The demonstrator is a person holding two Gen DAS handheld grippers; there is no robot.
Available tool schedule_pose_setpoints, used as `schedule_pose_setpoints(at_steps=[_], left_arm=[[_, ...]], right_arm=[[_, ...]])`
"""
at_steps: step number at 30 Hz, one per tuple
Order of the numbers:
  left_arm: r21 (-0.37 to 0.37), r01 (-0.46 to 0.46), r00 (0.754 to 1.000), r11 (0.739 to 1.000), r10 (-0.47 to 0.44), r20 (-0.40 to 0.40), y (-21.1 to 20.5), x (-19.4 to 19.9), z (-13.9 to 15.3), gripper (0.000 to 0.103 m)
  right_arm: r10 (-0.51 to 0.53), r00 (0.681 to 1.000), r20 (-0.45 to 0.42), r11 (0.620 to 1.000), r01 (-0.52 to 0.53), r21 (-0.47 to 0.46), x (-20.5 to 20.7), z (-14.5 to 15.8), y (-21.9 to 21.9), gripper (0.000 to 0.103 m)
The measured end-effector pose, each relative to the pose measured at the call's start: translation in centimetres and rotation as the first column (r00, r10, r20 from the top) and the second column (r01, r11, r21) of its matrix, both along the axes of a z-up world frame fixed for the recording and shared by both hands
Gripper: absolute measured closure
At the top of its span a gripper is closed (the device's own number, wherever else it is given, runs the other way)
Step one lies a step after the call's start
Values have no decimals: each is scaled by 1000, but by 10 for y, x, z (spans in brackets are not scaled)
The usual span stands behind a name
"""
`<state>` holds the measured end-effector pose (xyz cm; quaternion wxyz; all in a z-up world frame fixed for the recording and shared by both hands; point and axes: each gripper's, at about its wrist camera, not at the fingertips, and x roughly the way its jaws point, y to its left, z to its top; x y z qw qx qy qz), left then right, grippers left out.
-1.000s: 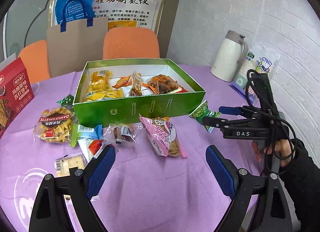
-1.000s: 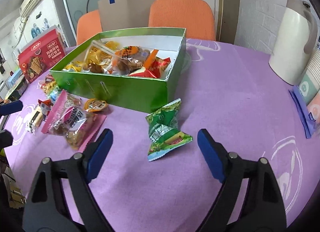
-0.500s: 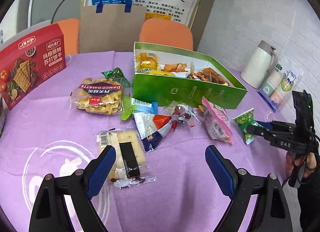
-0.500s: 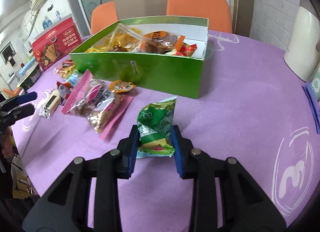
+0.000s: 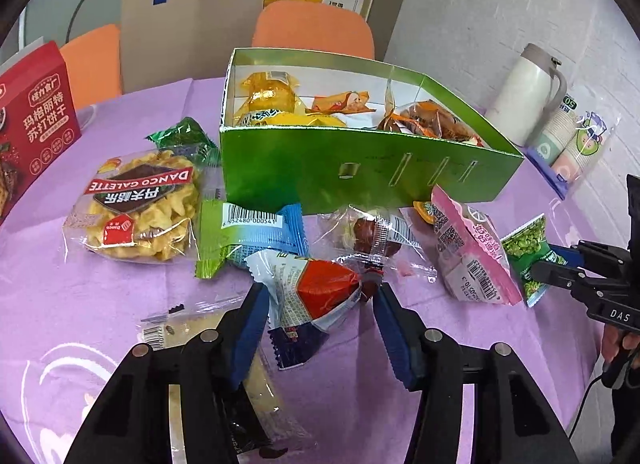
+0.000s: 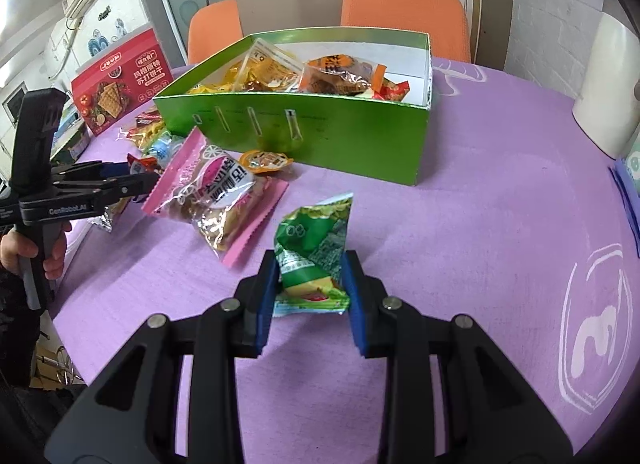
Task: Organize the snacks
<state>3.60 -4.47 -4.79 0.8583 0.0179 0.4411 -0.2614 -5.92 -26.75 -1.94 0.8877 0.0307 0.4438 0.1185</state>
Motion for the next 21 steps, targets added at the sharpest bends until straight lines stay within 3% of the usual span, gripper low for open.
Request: schedule_pose_setpoints(at_steps=[7, 9, 15, 21], left_arm=[[-13, -7, 1000, 1000, 7, -5, 2, 1, -2, 50], [-20, 8, 1000, 1000, -8, -14, 2, 0, -1, 71], [-62, 1, 1000, 998, 0, 14, 12, -15, 17, 71], [-115, 33, 994, 993, -21, 103, 14, -26, 63, 71]], right_arm=[[0, 1000, -8, 1000, 0, 7, 7, -4, 1, 69], [4, 1000, -15, 1000, -3, 12, 8, -7, 2, 69], [24, 999, 26, 1000, -24, 16, -1, 9, 3, 78], [52, 992, 113, 999, -53, 10, -2, 43, 8, 92]])
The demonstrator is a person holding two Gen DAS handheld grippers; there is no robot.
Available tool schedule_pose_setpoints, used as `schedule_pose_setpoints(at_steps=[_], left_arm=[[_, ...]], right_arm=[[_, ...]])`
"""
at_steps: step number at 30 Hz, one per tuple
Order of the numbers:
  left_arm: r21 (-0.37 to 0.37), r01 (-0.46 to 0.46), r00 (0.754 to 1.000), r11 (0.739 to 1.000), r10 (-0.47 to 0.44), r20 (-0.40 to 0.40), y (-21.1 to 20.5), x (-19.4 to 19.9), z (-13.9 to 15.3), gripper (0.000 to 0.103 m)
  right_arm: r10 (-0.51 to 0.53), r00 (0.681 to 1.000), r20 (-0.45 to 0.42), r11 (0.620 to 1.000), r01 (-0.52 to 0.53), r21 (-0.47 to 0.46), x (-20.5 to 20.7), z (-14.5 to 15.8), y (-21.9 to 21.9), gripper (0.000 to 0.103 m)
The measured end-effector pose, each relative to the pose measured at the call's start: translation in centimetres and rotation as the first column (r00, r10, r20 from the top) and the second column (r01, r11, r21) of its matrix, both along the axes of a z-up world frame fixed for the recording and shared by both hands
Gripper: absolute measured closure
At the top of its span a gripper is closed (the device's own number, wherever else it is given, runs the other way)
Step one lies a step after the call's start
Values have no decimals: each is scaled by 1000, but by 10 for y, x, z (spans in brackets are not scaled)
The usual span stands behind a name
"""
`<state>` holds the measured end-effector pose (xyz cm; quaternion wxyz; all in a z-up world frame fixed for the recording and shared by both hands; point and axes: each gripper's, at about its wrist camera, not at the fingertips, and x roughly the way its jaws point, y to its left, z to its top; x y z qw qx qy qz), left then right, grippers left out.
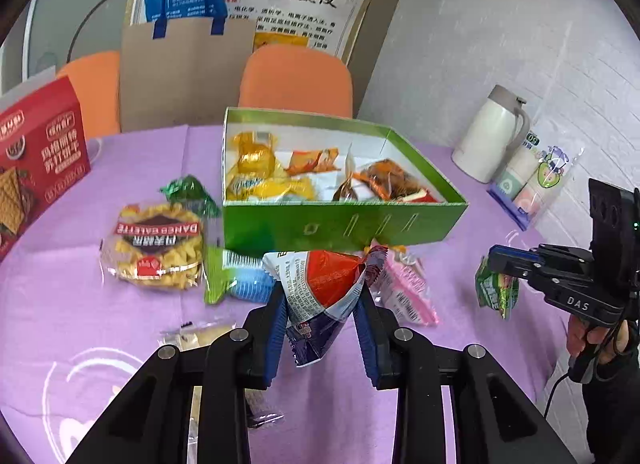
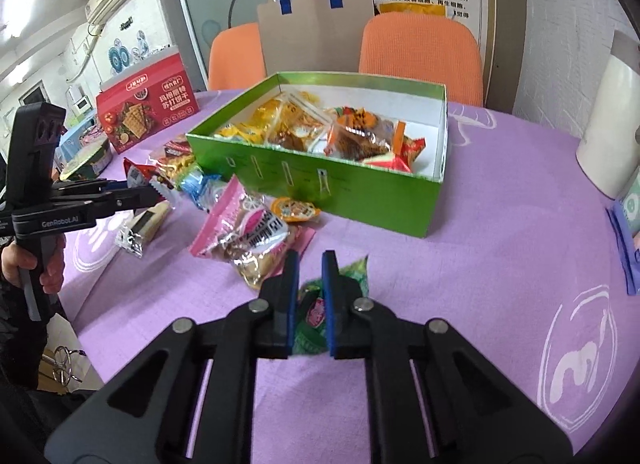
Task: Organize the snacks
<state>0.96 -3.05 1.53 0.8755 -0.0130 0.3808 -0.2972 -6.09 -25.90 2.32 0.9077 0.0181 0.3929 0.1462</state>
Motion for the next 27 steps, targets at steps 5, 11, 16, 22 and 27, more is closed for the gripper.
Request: schedule_pose_setpoints(at_steps=[5, 11, 16, 22, 27], left_arm=[[-12, 26, 997, 1000, -25, 69, -6, -4, 26, 71], [-2, 38, 997, 999, -37, 71, -17, 5, 31, 71], [-8, 46, 996, 999, -45, 81, -23, 11, 36, 71], [1, 47, 995, 999, -47, 83, -22, 10, 34, 71], [9, 41, 997, 999, -41, 63, -19, 13, 27, 71]], right_arm=[[-19, 1000, 12, 1000, 19, -3, 10, 5, -2, 92], [-30, 999, -35, 1000, 30, 3, 13, -5, -10, 97], [-24, 999, 22, 1000, 25, -8, 17, 16, -11, 100], [-19, 999, -29, 998, 17, -67, 14, 2, -9, 87], [-30, 997, -73, 994, 22, -105, -14, -22, -19, 32]])
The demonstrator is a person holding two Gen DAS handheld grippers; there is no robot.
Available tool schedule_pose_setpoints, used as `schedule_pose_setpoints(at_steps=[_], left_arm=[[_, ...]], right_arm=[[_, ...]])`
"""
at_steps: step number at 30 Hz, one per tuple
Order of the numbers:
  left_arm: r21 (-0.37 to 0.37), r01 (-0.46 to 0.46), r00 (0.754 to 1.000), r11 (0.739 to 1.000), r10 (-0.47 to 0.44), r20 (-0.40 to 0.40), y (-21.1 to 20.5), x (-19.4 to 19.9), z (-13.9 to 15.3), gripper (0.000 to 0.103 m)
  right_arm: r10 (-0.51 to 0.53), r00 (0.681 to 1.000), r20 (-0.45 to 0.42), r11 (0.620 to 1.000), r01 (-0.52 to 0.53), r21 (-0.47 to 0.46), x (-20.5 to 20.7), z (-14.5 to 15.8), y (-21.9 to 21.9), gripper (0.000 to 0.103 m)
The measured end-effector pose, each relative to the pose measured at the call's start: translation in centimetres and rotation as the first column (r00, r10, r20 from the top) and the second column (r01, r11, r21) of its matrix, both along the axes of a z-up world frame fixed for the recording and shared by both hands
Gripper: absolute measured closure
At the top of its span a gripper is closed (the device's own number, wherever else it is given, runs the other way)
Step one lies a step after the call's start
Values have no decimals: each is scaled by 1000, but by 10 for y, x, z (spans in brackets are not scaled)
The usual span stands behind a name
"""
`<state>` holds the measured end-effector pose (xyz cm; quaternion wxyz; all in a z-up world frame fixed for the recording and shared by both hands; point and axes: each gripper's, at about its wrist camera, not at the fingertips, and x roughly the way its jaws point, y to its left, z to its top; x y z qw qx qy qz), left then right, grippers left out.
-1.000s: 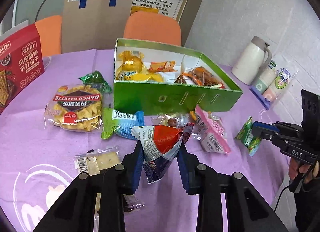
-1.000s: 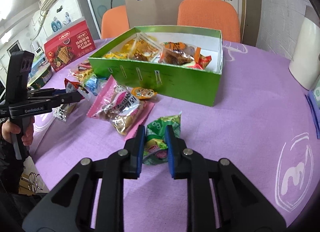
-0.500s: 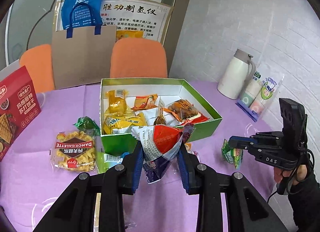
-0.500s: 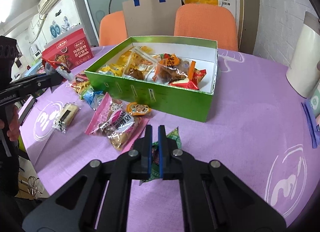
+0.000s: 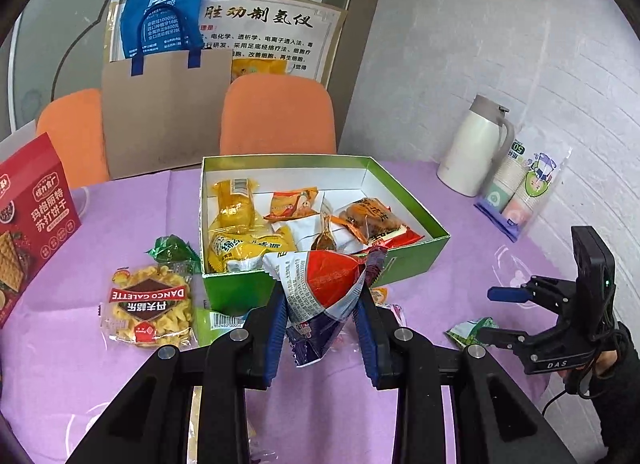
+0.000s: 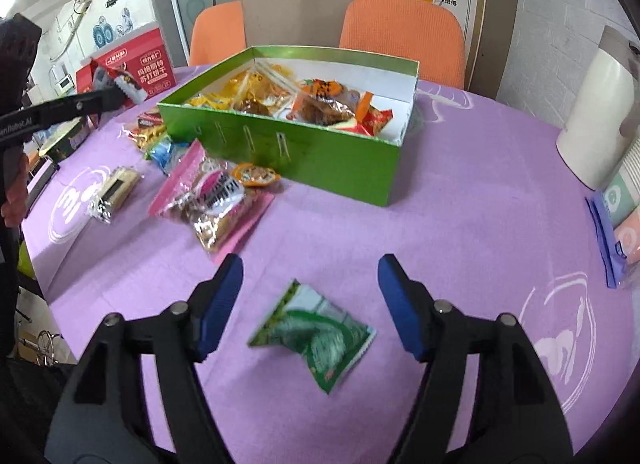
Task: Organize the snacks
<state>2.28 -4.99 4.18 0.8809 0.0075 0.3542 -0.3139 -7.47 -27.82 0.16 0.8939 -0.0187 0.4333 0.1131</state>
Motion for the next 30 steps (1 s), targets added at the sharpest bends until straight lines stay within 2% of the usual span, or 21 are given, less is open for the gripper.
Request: schedule_pose_setpoints(at_steps=[4, 11, 12, 13, 14, 16, 17, 19, 23, 27, 30], left_arm=[[-3, 1, 1000, 1000, -1, -9, -1, 2, -3, 71], [13, 8, 1000, 1000, -7, -17, -8, 3, -6, 71], [14, 5, 1000, 1000, -5, -19, -7, 3, -6, 71], [13, 0, 1000, 1000, 0, -20, -6, 4, -6, 71], [13, -4, 1000, 1000, 5, -21, -5, 5, -7, 71], [15, -12, 1000, 1000, 13, -25, -4, 7, -8, 71], [15, -15, 1000, 1000, 15, -26, -4, 8, -8, 71], [15, -16, 999, 1000, 16, -28, -5, 11, -7, 71], [-4, -4, 1000, 1000, 4, -29, -12, 21, -1, 71], [-1, -16, 1000, 1000, 16, -21, -22, 40, 7, 71], [0, -29, 999, 1000, 29, -26, -28, 57, 10, 71]], right_arm=[[-20, 998, -51, 1000, 19, -22, -15, -12, -8, 32], [-15, 994, -107, 997, 23, 69, -12, -32, -16, 32], [-6, 994, -111, 997, 14, 70, -11, -34, -16, 35], [-4, 994, -111, 998, 11, 61, -10, -36, -15, 57], [-2, 996, -94, 999, 6, 45, -10, -35, -14, 62], [-5, 995, -97, 995, 14, 96, -10, -31, -18, 67], [-3, 996, -88, 993, 13, 114, -12, -27, -19, 67], [-6, 999, -49, 996, 11, 91, -14, -16, -16, 67], [11, 999, 49, 993, -17, 114, -4, 18, -8, 67], [7, 989, 150, 993, -24, 114, 25, 48, 3, 67], [-9, 984, 178, 993, -12, 116, 60, 54, 9, 67]])
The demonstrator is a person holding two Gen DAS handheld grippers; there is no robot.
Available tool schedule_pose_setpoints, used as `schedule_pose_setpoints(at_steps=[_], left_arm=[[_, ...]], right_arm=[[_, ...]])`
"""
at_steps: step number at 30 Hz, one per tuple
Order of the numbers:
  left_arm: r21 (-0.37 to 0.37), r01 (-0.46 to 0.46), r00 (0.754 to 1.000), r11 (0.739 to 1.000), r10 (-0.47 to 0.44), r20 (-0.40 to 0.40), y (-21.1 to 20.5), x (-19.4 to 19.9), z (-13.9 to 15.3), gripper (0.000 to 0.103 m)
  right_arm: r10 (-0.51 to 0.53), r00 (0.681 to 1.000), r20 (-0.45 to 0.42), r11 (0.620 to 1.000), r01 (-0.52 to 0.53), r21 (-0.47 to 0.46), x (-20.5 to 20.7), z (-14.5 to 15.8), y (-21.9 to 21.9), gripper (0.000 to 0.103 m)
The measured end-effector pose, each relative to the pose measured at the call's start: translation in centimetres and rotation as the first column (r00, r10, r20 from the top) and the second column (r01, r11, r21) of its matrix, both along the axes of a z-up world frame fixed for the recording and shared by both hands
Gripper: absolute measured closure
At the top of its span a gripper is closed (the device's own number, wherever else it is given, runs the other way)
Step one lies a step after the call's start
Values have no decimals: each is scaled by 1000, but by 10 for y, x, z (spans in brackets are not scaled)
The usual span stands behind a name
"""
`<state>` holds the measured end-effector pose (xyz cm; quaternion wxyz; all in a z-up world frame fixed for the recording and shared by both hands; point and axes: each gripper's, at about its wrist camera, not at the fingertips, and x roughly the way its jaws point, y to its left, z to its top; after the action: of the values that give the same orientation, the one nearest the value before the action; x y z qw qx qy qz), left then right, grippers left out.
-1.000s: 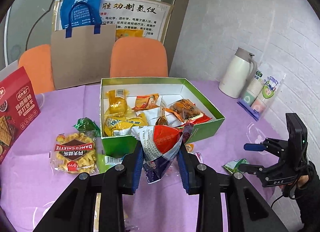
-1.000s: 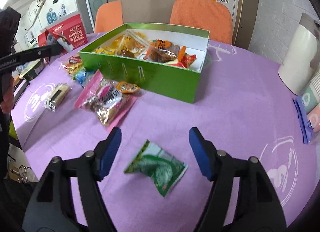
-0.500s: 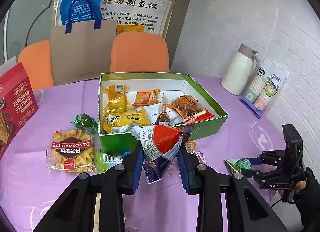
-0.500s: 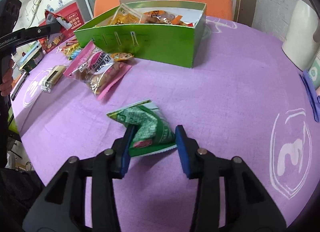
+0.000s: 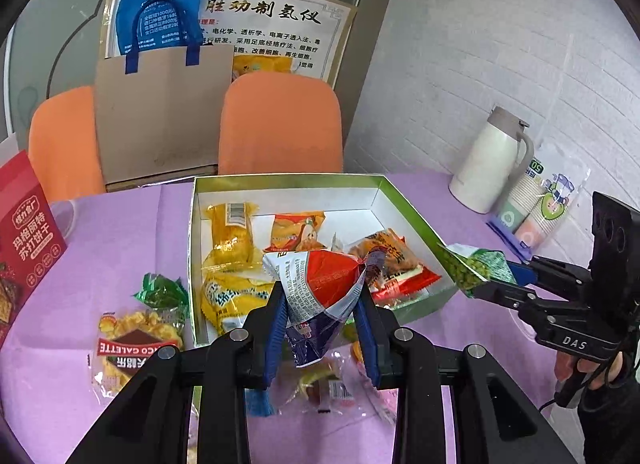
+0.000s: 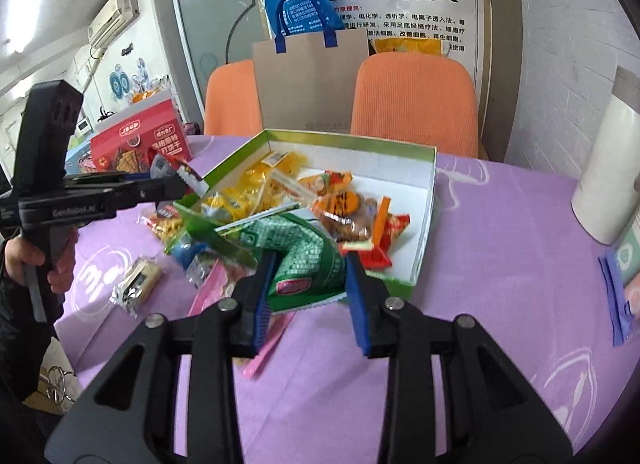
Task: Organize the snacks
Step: 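Carry both bags into the green box and open both tools, then grasp the white cracker bag with black label using the left tool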
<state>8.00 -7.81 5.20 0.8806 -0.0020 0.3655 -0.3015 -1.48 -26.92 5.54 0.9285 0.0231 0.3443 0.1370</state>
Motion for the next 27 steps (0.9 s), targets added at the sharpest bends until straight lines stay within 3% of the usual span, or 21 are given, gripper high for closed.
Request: schedule_pose_setpoints(at_steps=[7, 8, 9, 11, 17, 22, 27], left_arm=[[14, -6, 1000, 1000, 7, -6, -14, 31, -9, 67], [32, -11, 1000, 999, 11, 7, -16, 32, -10, 52], [62, -38, 999, 997, 37, 26, -17, 32, -11, 29], [102, -107, 992, 989, 99, 82, -16, 28, -13, 15], [93, -118, 991, 989, 111, 68, -8, 29, -14, 14], [70, -155, 984, 985, 147, 102, 10, 6, 5, 14], [12, -162, 983, 987, 160, 95, 35, -27, 18, 14]], right_arm=[[-58, 998, -33, 998, 57, -19, 77, -18, 8, 66], [-58, 997, -43, 998, 57, -26, 84, -22, 9, 63], [-51, 997, -58, 998, 49, -32, 90, -26, 11, 56], [-63, 995, -80, 996, 58, -61, 93, -33, 14, 17], [-83, 996, -24, 991, 80, -104, 79, -32, 14, 7], [-125, 989, 75, 992, 126, -16, 46, 1, 3, 1], [-29, 997, 69, 994, 21, 109, 8, 12, 9, 0]])
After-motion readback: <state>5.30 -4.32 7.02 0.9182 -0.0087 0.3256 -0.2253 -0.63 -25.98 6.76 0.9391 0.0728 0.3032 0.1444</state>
